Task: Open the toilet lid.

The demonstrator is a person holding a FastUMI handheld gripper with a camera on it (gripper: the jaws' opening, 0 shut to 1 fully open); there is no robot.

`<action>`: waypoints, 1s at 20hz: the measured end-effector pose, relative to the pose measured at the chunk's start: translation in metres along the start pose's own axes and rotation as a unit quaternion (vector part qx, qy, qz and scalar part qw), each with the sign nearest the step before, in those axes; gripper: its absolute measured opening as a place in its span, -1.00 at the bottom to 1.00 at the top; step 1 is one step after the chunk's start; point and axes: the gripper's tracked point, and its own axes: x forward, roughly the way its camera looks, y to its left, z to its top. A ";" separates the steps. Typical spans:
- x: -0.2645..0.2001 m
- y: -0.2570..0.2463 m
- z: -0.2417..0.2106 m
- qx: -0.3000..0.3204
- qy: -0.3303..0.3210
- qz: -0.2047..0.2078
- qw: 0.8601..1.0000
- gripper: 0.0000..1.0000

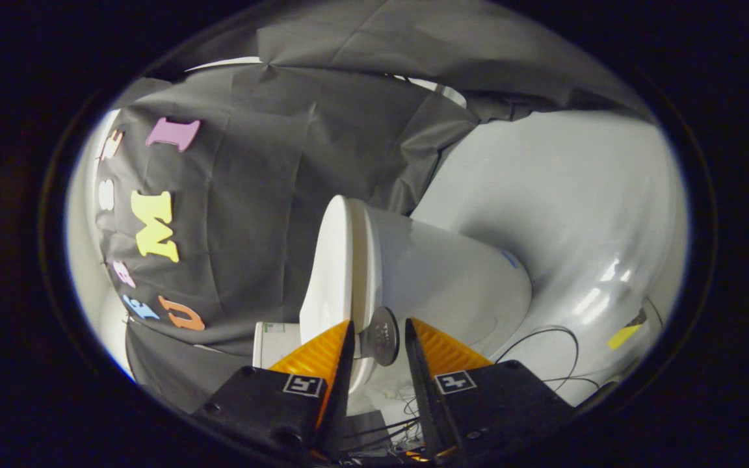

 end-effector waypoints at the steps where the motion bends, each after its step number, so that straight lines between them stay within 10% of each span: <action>1: 0.002 -0.002 -0.002 0.008 0.000 0.002 1.000 -0.13; 6: 0.000 -0.001 -0.002 0.065 0.012 0.042 0.997 -0.66; 20: 0.007 0.013 -0.003 -0.025 0.009 0.010 1.000 -0.93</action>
